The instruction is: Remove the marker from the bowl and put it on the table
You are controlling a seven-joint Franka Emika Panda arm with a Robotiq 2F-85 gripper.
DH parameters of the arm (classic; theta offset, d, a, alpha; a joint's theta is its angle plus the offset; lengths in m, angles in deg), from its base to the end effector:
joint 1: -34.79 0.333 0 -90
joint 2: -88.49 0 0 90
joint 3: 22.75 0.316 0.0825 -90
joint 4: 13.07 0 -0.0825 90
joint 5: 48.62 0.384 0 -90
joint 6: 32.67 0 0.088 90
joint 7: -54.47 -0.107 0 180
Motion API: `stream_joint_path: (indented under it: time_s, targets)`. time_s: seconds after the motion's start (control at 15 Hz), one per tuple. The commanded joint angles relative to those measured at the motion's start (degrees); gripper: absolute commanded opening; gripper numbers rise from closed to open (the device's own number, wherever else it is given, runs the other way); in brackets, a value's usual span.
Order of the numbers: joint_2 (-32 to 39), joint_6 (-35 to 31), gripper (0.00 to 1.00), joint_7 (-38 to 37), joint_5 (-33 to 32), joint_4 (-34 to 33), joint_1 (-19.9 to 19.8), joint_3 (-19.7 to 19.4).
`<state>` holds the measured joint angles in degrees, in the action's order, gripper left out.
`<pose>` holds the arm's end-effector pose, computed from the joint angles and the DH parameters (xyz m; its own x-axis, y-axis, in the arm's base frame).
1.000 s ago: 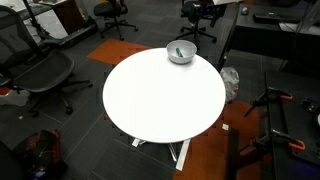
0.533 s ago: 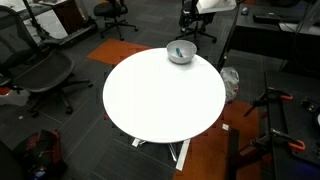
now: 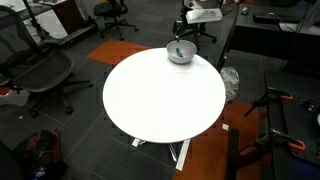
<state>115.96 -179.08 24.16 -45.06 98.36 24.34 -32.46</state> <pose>0.5980 -0.2147 0.2496 0.6088 -0.7812 0.1386 -0.7849 -0.6185 -0.0385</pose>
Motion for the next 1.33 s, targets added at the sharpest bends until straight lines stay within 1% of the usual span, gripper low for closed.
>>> stream_joint_path:
  time_s: [0.0,0.6,1.27]
  targets:
    - [3.96,-0.85,1.00,2.17,2.16,-4.12,0.60,-1.18]
    - [11.10,0.40,1.00,4.64,3.60,-10.89,-0.49,-0.95]
    - [17.40,0.71,1.00,5.54,6.00,-14.72,-1.53,-0.67]
